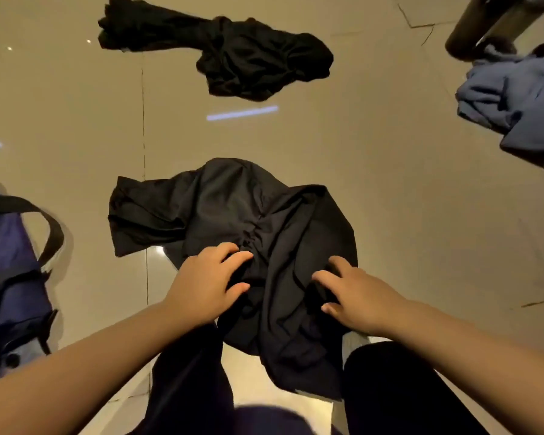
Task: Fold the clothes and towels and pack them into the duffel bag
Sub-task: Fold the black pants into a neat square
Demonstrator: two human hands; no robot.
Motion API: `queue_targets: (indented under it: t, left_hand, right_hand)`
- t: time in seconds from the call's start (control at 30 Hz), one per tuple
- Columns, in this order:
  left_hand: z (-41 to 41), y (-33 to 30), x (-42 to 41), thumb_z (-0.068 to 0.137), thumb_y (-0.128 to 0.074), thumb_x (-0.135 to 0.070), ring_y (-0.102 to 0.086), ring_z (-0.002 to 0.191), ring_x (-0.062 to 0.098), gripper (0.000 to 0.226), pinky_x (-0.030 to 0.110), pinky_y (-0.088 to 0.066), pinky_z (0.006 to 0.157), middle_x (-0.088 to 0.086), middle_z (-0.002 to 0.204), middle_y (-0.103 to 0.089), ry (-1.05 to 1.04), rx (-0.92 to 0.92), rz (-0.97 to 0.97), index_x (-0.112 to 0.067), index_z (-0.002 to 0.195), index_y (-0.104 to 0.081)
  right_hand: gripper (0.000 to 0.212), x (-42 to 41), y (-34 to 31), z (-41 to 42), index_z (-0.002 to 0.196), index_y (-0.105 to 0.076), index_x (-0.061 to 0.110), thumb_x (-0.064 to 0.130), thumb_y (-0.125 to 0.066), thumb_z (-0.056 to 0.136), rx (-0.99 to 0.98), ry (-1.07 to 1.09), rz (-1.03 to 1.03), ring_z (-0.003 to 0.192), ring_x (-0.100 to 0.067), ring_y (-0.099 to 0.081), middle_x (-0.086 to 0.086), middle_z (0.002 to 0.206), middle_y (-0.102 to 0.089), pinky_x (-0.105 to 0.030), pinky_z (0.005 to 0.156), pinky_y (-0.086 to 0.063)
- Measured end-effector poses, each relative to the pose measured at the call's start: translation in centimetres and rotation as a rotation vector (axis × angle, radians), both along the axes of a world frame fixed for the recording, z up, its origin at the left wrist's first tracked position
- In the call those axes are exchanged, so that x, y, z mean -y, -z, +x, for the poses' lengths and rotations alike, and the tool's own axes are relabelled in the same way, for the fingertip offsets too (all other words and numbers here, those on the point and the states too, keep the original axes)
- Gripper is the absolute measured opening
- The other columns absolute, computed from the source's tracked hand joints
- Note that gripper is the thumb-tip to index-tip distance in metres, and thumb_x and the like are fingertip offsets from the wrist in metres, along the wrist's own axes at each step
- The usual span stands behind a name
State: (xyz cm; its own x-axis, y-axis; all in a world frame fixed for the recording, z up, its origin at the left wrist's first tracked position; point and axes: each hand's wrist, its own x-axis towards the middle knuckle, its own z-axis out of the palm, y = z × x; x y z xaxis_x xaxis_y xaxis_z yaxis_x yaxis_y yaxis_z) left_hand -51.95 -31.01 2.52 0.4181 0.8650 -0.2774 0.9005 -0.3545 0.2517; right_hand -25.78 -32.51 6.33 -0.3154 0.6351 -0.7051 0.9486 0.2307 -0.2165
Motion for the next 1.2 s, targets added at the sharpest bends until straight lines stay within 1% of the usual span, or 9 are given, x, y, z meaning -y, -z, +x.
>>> queue_targets:
  t: [0.17, 0.3, 0.47, 0.53, 0.63, 0.77, 0.87, 1.0, 1.2]
  left_hand:
    - [0.7, 3.8, 0.9, 0.085, -0.062, -0.048, -0.065, 0.096, 0.03, 0.047, 0.039, -0.054, 0.069, 0.002, 0.118, -0.063, -0.133, 0.013, -0.029, -0.023, 0.124, -0.062]
    - [0.7, 2.6, 0.2, 0.092, -0.055, -0.039, -0.065, 0.098, 0.023, 0.027, 0.034, -0.047, 0.072, -0.005, 0.109, -0.07, -0.409, 0.186, 0.045, -0.03, 0.115, -0.066]
    - [-3.1, 2.1, -1.6, 0.093, -0.058, -0.021, -0.063, 0.101, 0.023, 0.028, 0.035, -0.047, 0.08, 0.001, 0.112, -0.068, -0.736, 0.351, -0.003, -0.024, 0.12, -0.065]
    - [-4.4, 2.1, -2.1, 0.092, -0.054, -0.011, -0.058, 0.11, 0.027, 0.036, 0.039, -0.046, 0.091, 0.007, 0.123, -0.062, -0.779, 0.316, 0.064, -0.019, 0.126, -0.061]
    - [-2.7, 1.2, -1.9, 0.085, -0.048, -0.014, -0.055, 0.109, 0.028, 0.035, 0.038, -0.042, 0.092, 0.009, 0.117, -0.061, -0.604, 0.307, 0.231, -0.015, 0.116, -0.065]
    - [2.9, 2.4, 0.0, 0.08, -0.051, -0.057, -0.062, 0.095, 0.028, 0.048, 0.038, -0.052, 0.076, 0.004, 0.106, -0.067, -0.114, 0.114, 0.114, -0.02, 0.106, -0.068]
    - [4.1, 4.6, 0.8, 0.063, -0.075, -0.057, -0.065, 0.085, 0.031, 0.048, 0.038, -0.052, 0.068, 0.007, 0.1, -0.069, 0.146, -0.116, 0.071, -0.017, 0.09, -0.072]
    - [3.5, 4.8, 0.7, 0.069, -0.081, -0.03, -0.062, 0.068, 0.029, 0.021, 0.033, -0.046, 0.06, 0.001, 0.077, -0.066, 0.12, -0.018, 0.152, -0.016, 0.072, -0.065]
    - [3.2, 3.9, 2.2, 0.087, -0.044, -0.05, -0.065, 0.086, 0.019, 0.036, 0.038, -0.035, 0.09, -0.008, 0.091, -0.067, 0.081, 0.117, 0.167, -0.023, 0.091, -0.068]
  right_hand:
    - [0.069, 0.8, 4.7, -0.2, 0.15, -0.013, 0.025, 0.035, -0.053, 0.095, 0.08, -0.014, 0.027, 0.117, -0.033, -0.046, -0.014, 0.144, -0.029, -0.037, 0.089, -0.044]
    - [0.046, 0.7, 5.0, 0.7, 0.136, -0.036, 0.017, 0.006, -0.044, 0.092, -0.089, 0.04, 0.154, 0.099, -0.034, -0.056, -0.012, 0.12, -0.05, -0.036, 0.075, -0.043]
    - [0.033, -1.6, 3.3, 3.5, 0.122, -0.053, 0.021, 0.005, -0.052, 0.093, -0.397, 0.725, 0.333, 0.09, -0.02, -0.058, 0.005, 0.104, -0.057, -0.026, 0.077, -0.039]
    - [0.029, -2.0, 3.3, 4.8, 0.118, -0.051, 0.025, 0.007, -0.05, 0.095, -0.442, 0.95, 0.323, 0.093, -0.021, -0.057, 0.002, 0.106, -0.055, -0.034, 0.081, -0.047]
    - [0.023, -1.6, 4.2, 6.4, 0.111, -0.05, 0.028, 0.01, -0.05, 0.096, -0.395, 1.154, 0.268, 0.101, -0.027, -0.058, -0.004, 0.11, -0.057, -0.048, 0.09, -0.052]
    - [0.029, -1.0, 5.2, 7.3, 0.125, -0.05, 0.018, 0.016, -0.052, 0.096, -0.264, 1.22, 0.193, 0.099, -0.028, -0.059, -0.009, 0.119, -0.059, -0.044, 0.085, -0.052]
    - [0.058, -0.9, 5.1, 7.1, 0.142, -0.035, 0.024, 0.021, -0.063, 0.091, -0.178, 0.973, 0.287, 0.114, -0.03, -0.052, -0.011, 0.135, -0.046, -0.042, 0.092, -0.047]
    - [0.074, -1.2, 5.3, 6.5, 0.143, -0.041, 0.027, 0.01, -0.074, 0.078, -0.053, 0.207, 0.488, 0.126, -0.038, -0.043, -0.017, 0.143, -0.04, -0.049, 0.097, -0.041]
    - [0.021, -2.0, 6.6, 4.5, 0.087, -0.071, 0.017, 0.011, -0.078, 0.068, -0.116, -0.169, 0.564, 0.109, -0.036, -0.059, -0.014, 0.119, -0.062, -0.049, 0.086, -0.047]
